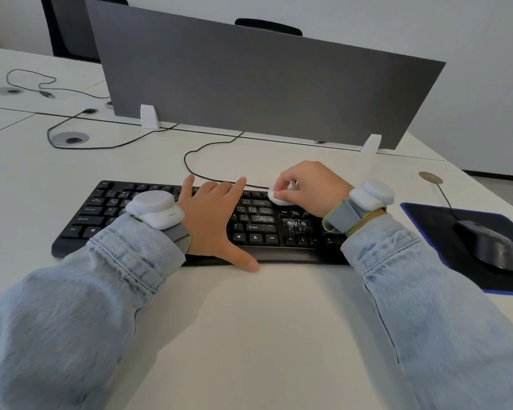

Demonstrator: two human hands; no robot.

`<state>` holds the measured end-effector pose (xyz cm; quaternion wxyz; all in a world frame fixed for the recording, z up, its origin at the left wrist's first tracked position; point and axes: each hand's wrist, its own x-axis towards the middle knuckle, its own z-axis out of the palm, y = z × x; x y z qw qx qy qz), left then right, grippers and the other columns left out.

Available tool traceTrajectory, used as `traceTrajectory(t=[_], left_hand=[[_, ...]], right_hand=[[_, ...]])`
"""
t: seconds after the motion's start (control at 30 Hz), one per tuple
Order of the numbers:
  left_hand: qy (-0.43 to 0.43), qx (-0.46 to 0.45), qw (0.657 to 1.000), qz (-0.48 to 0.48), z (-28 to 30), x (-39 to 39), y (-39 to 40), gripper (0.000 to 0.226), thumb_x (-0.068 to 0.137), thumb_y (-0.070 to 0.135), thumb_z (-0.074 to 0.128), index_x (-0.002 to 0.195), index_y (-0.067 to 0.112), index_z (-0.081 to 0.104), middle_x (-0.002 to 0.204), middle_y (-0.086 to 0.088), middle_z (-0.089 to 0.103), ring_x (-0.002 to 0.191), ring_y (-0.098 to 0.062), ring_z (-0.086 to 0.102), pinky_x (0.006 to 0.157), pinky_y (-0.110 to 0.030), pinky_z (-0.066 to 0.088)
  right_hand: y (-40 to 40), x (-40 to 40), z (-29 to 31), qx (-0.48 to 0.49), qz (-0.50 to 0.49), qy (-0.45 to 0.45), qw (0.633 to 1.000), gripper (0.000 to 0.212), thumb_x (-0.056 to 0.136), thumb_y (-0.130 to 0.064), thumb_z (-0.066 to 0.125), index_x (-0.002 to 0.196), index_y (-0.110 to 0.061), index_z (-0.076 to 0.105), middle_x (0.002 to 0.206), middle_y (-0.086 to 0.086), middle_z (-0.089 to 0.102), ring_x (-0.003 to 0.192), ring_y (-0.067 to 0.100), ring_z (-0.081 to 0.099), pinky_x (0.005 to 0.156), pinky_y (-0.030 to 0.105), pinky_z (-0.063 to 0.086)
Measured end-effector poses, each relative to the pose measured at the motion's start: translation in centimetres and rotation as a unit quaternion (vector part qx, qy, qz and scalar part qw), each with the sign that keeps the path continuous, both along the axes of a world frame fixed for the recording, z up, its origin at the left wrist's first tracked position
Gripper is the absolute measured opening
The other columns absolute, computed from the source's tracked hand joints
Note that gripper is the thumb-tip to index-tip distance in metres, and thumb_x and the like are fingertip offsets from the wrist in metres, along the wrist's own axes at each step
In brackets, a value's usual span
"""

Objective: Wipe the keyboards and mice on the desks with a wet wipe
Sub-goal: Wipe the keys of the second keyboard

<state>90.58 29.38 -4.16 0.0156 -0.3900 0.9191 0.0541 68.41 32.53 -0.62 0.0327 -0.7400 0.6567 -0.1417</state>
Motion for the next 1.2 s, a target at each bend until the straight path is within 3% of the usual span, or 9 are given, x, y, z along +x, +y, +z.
traceTrajectory(t=[0.17, 0.33, 0.5, 0.63, 0.8, 1.0, 1.1, 1.2], left_hand=[[0.001, 0.005, 1.0, -0.003, -0.1, 0.1, -0.1, 0.16, 0.03, 0.105, 0.033, 0.157, 0.024, -0.018, 0.166, 0.005, 0.012, 0.154, -0.021, 0.007, 0.121, -0.06, -0.01], [-0.003, 0.006, 1.0, -0.001, 0.0, 0.0, 0.0, 0.158, 0.038, 0.105, 0.046, 0.157, 0.023, -0.018, 0.166, 0.005, 0.012, 0.153, -0.019, 0.007, 0.121, -0.059, -0.011], [0.001, 0.002, 1.0, -0.001, -0.1, 0.0, 0.0, 0.159, 0.031, 0.106, 0.035, 0.157, 0.024, -0.017, 0.166, 0.006, 0.012, 0.153, -0.02, 0.008, 0.121, -0.06, -0.01], [-0.007, 0.008, 1.0, 0.003, 0.1, 0.0, 0.2, 0.162, 0.032, 0.107, 0.042, 0.157, 0.023, -0.017, 0.167, 0.005, 0.01, 0.154, -0.02, 0.007, 0.12, -0.06, -0.01], [0.001, -0.002, 1.0, 0.001, -0.2, -0.1, 0.1, 0.16, 0.029, 0.105, 0.032, 0.158, 0.023, -0.015, 0.166, 0.005, 0.014, 0.153, -0.02, 0.009, 0.121, -0.06, -0.009], [0.008, 0.0, 1.0, -0.001, -0.4, 0.0, -0.1, 0.159, 0.03, 0.106, 0.035, 0.157, 0.024, -0.016, 0.165, 0.006, 0.014, 0.153, -0.02, 0.008, 0.121, -0.06, -0.009], [0.008, 0.002, 1.0, 0.0, -0.4, 0.0, -0.1, 0.159, 0.031, 0.106, 0.035, 0.157, 0.024, -0.016, 0.165, 0.006, 0.014, 0.153, -0.02, 0.009, 0.121, -0.061, -0.009], [0.005, 0.002, 1.0, 0.002, -0.3, -0.1, 0.0, 0.16, 0.03, 0.106, 0.035, 0.157, 0.024, -0.016, 0.166, 0.006, 0.012, 0.154, -0.02, 0.007, 0.121, -0.06, -0.009]], right_hand=[[1.0, -1.2, 0.6, 0.01, -0.028, 0.038, 0.999, 0.011, 0.088, -0.026, 0.065, 0.088, -0.021, 0.075, 0.071, -0.018, 0.051, 0.073, 0.007, 0.048, 0.057, 0.016, 0.031], [2.0, -2.4, 1.3, 0.016, -0.09, 0.106, 0.99, 0.016, 0.089, -0.024, 0.062, 0.085, -0.017, 0.075, 0.081, -0.008, 0.056, 0.084, 0.015, 0.055, 0.07, 0.024, 0.037], [2.5, 0.1, 0.8, -0.068, -0.009, -0.006, 0.998, 0.01, 0.086, -0.029, 0.065, 0.082, -0.021, 0.071, 0.084, -0.01, 0.066, 0.082, 0.008, 0.055, 0.072, 0.025, 0.039], [1.9, 1.0, -0.7, -0.044, 0.006, 0.027, 0.999, 0.01, 0.088, -0.027, 0.063, 0.087, -0.019, 0.07, 0.089, -0.006, 0.066, 0.086, 0.013, 0.057, 0.073, 0.025, 0.039], [2.6, -1.5, 0.6, 0.006, -0.037, 0.052, 0.998, 0.011, 0.088, -0.025, 0.064, 0.09, -0.018, 0.072, 0.093, -0.005, 0.065, 0.09, 0.014, 0.058, 0.073, 0.023, 0.036], [2.7, -1.8, 1.1, -0.009, -0.074, 0.102, 0.992, 0.017, 0.091, -0.024, 0.058, 0.088, -0.014, 0.071, 0.099, -0.002, 0.067, 0.093, 0.018, 0.059, 0.076, 0.026, 0.041], [2.9, -1.1, 1.2, -0.067, -0.054, 0.051, 0.995, 0.013, 0.09, -0.027, 0.059, 0.087, -0.018, 0.068, 0.092, -0.006, 0.064, 0.09, 0.013, 0.056, 0.075, 0.025, 0.038], [2.9, 0.9, 0.2, -0.052, 0.003, 0.028, 0.998, 0.01, 0.09, -0.028, 0.061, 0.091, -0.02, 0.066, 0.08, -0.012, 0.056, 0.08, 0.011, 0.053, 0.067, 0.024, 0.034]])
